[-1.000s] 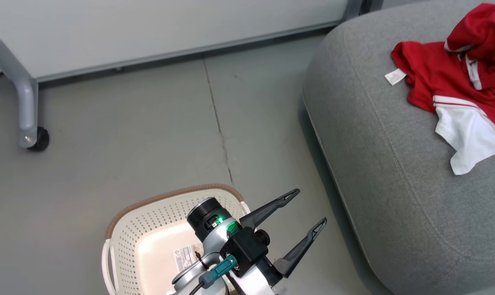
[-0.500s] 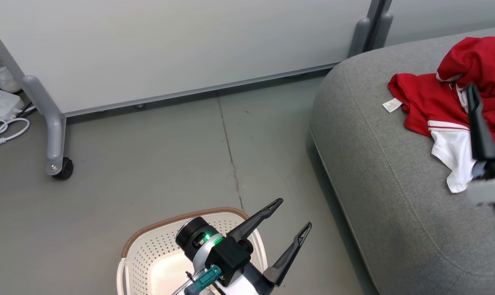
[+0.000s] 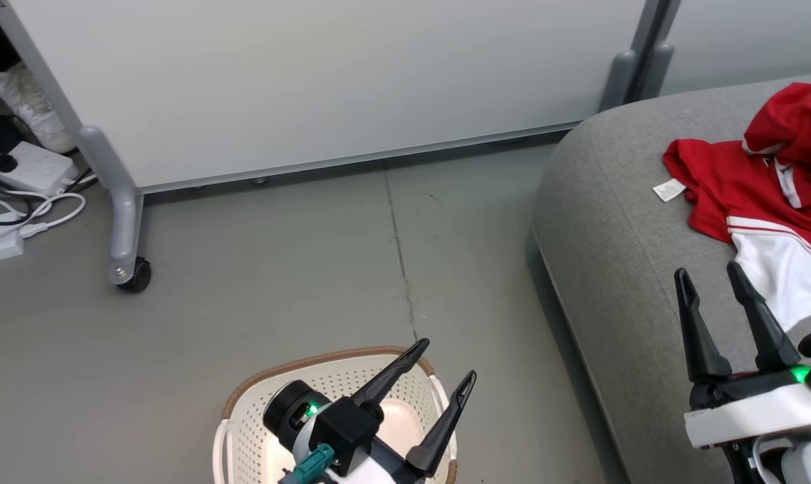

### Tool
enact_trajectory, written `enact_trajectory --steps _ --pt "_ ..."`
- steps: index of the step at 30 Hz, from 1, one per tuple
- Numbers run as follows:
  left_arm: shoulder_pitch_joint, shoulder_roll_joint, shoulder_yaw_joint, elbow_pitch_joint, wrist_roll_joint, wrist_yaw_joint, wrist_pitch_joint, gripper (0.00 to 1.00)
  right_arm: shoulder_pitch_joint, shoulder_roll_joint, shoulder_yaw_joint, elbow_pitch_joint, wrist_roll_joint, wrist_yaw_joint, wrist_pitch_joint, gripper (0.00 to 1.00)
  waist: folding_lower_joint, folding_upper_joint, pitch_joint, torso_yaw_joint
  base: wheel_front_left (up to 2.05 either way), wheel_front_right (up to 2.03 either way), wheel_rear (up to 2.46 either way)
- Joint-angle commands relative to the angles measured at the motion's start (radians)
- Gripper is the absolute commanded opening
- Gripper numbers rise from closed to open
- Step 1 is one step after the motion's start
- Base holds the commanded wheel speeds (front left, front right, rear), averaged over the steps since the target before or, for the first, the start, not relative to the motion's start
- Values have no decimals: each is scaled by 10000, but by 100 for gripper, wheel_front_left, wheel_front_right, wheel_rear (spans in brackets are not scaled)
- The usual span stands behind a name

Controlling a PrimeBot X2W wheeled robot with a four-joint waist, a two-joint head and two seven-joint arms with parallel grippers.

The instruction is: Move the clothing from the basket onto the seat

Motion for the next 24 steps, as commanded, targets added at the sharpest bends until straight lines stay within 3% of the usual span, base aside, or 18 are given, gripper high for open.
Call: enact_trajectory --steps 1,13,24 --pt "104 30 69 22 -175 -1 -2 100 163 69 -64 45 -117 2 -46 100 0 0 -47 194 0 0 0" --pt "377 33 616 38 -268 88 -2 100 592 435 -88 185 -431 2 -47 100 0 0 -124 1792 0 0 0" --pt "717 28 1550 -294 -158 474 -2 100 685 582 2 207 -684 2 -47 100 0 0 -320 3057 0 0 0"
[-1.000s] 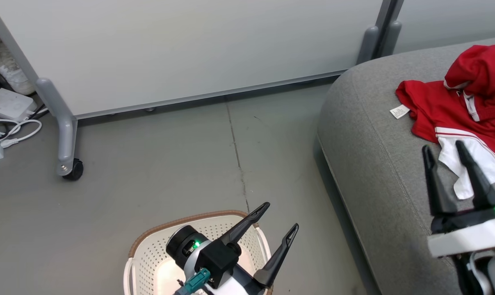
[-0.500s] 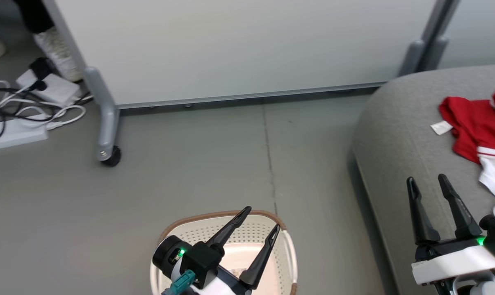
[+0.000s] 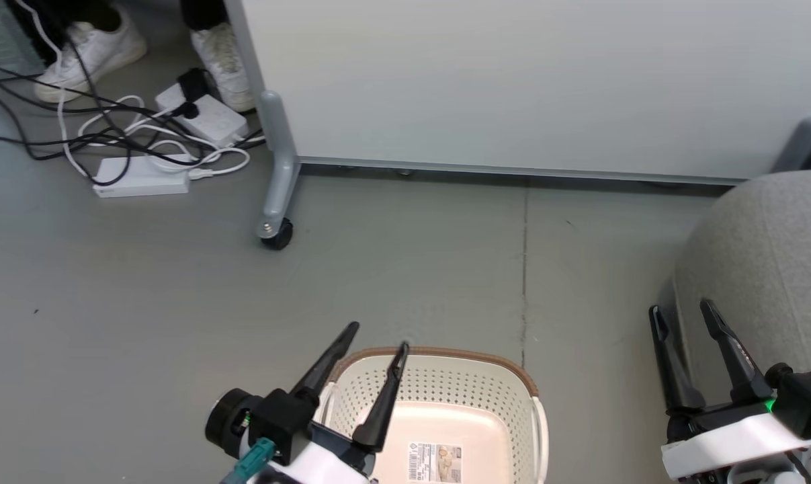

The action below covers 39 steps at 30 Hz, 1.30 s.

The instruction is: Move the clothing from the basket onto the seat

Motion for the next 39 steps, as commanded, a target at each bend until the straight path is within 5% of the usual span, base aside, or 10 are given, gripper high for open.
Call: enact_trajectory --steps 1,17,24,39 --pt "149 31 119 -102 40 80 -2 100 63 0 -28 -14 -73 2 -47 100 0 0 -80 169 0 0 0" --pt "580 34 1260 -1347 48 1093 -2 100 460 376 99 -297 -246 2 -47 100 0 0 -294 147 0 0 0" --pt "706 27 1540 -1359 239 2093 -2 100 653 572 21 -355 -425 2 -47 100 0 0 -315 -65 0 0 0" --pt "915 32 1391 -488 250 1968 -2 100 1087 915 -285 -181 -697 2 -47 100 0 0 -350 -399 0 0 0"
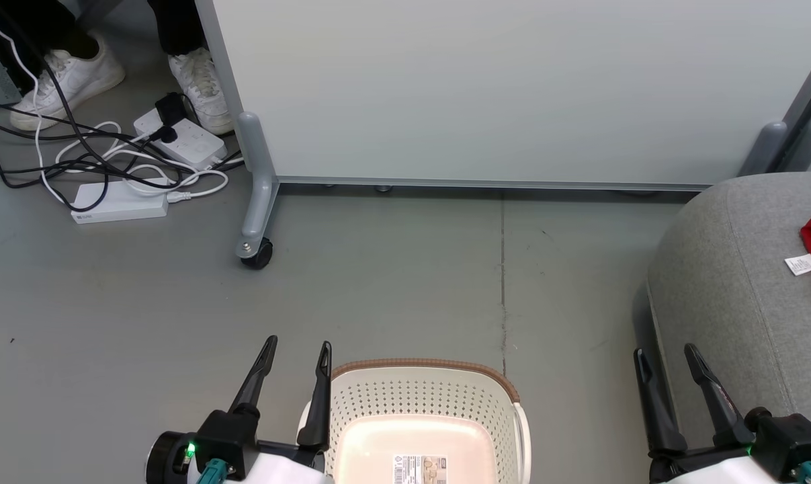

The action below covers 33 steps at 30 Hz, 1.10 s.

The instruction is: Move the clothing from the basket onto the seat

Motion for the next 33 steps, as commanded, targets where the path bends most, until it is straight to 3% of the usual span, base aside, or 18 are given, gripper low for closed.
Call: enact_trajectory --steps 1,4,12,33 --pt "-28 41 36 26 -26 -40 -4 100 0 4 -45 26 -77 2 -47 100 0 0 9 -26 0 0 0" --pt "-35 39 84 -2 -24 46 -5 100 -79 28 -74 -2 -99 2 -47 100 0 0 22 -54 0 0 0" --pt "25 39 240 -367 -355 -469 -4 100 -121 31 -11 -88 -161 2 -47 100 0 0 84 -14 0 0 0" --pt "-81 39 330 77 -697 -770 -4 100 -175 51 -28 -37 -201 2 -47 100 0 0 132 -10 0 0 0"
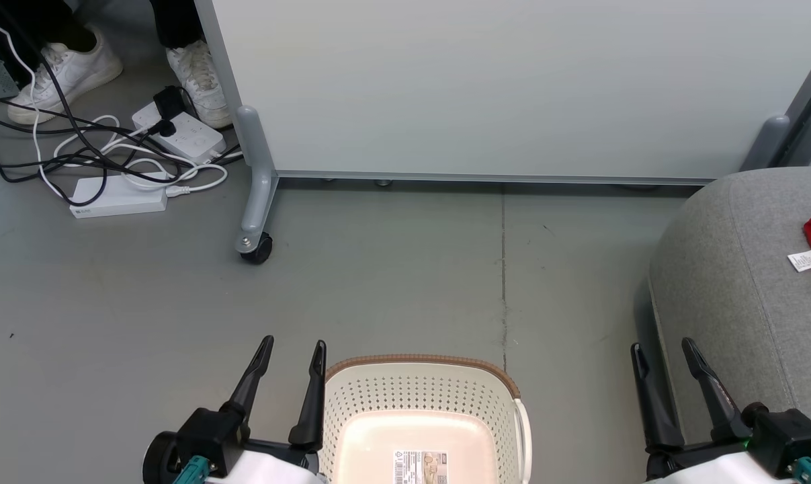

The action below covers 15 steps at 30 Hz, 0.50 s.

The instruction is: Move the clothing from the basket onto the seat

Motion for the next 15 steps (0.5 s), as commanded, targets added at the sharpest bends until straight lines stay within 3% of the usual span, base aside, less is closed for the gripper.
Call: enact_trajectory --steps 1,15 --pt "-97 37 76 45 -68 -73 -2 100 -73 4 -23 3 -20 2 -47 100 0 -1 3 1 0 0 0" --pt "-162 37 61 120 -133 -123 -2 100 -101 0 -6 38 -19 2 -47 100 0 -1 50 29 0 0 0"
